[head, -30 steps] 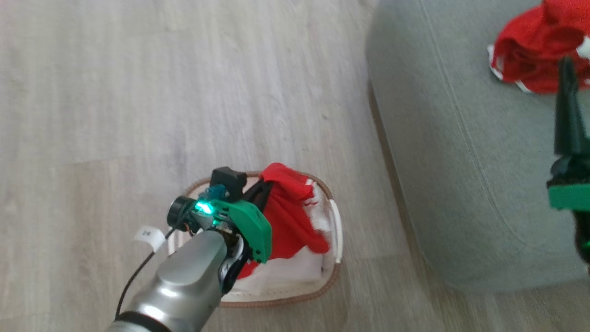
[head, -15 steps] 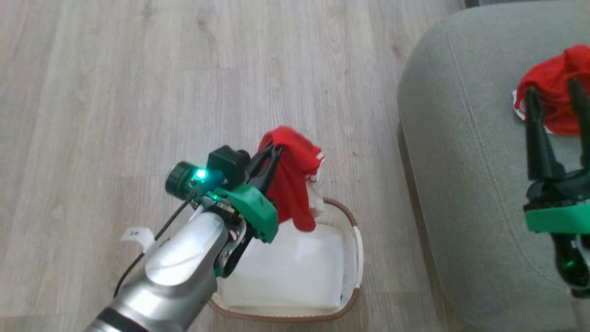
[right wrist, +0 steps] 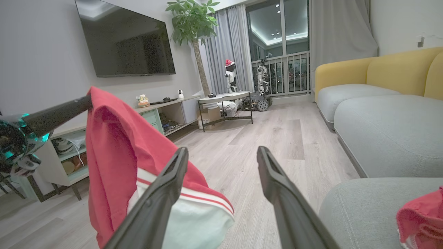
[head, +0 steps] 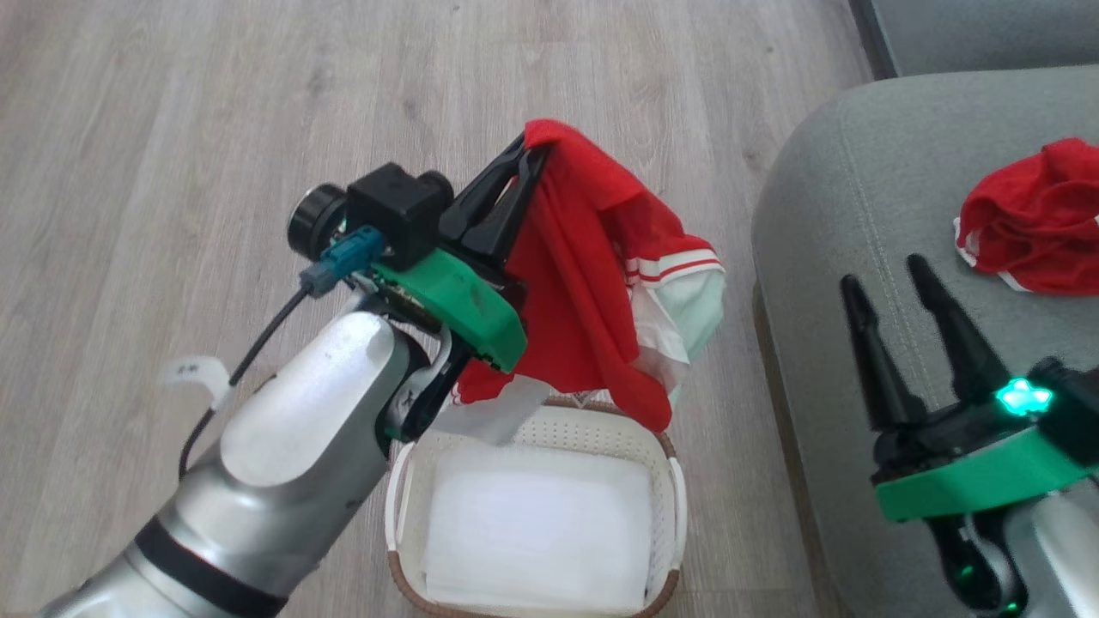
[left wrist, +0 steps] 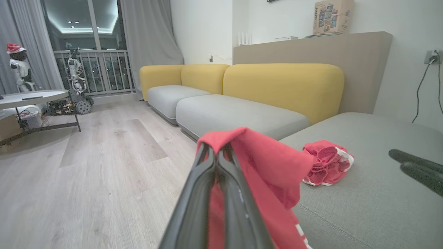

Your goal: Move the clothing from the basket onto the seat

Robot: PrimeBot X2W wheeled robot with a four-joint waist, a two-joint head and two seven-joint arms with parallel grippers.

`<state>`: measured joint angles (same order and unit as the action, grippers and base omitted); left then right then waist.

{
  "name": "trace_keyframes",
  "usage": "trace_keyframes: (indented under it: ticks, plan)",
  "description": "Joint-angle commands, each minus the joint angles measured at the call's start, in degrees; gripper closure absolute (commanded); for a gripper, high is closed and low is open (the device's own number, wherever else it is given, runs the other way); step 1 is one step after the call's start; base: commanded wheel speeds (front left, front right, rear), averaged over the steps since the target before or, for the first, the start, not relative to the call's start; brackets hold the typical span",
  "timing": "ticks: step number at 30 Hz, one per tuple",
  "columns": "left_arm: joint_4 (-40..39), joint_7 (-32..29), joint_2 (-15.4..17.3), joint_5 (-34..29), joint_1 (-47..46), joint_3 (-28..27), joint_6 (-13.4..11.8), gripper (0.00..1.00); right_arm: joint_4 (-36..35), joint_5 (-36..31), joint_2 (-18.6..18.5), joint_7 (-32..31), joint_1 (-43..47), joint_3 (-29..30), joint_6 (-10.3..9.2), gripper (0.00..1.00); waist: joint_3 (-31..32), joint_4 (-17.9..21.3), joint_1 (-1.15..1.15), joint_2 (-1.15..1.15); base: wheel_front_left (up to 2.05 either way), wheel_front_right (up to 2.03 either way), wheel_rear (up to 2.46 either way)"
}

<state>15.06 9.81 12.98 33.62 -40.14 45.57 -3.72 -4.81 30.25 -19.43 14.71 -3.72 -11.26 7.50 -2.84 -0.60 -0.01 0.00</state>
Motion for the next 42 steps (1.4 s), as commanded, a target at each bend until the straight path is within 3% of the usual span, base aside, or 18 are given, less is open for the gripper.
trace_keyframes:
  ticks: [1,19,30,38,42]
  plan:
    - [-2.45,-0.33,1.68,0.23,-4.03,-2.63,-0.36,1.0,-1.38,-0.37,-0.33,0.29,-0.32,-1.1,-0.01,0.0,0.4,0.09,0.01,0.0,0.0,0.0,0.0]
    - [-5.64,-3.18,3.04,1.12,-5.75,-2.65,-0.68,1.0,1.06,0.28,-0.22,0.29,-3.51,-12.33,-0.01,0.0,1.59,0.78,0.01,0.0,0.0,0.0,0.0]
    - [-4.03,-2.97,1.18,1.44,-5.96,-0.52,0.66,1.0,11.66,1.67,0.8,0.29,-11.62,-21.31,-0.01,0.0,2.73,-1.18,0.01,0.0,0.0,0.0,0.0]
    - [-2.56,-3.0,-1.33,1.73,-6.36,1.66,1.92,1.0,18.19,5.67,2.13,0.29,-17.98,-31.22,-0.01,0.0,3.29,-3.84,0.01,0.0,0.0,0.0,0.0]
    - [-1.75,-3.15,-2.47,1.78,-6.82,2.69,2.56,1.0,20.87,6.59,3.44,0.29,-20.79,-32.98,-0.01,0.0,3.1,-5.09,0.01,0.0,0.0,0.0,0.0]
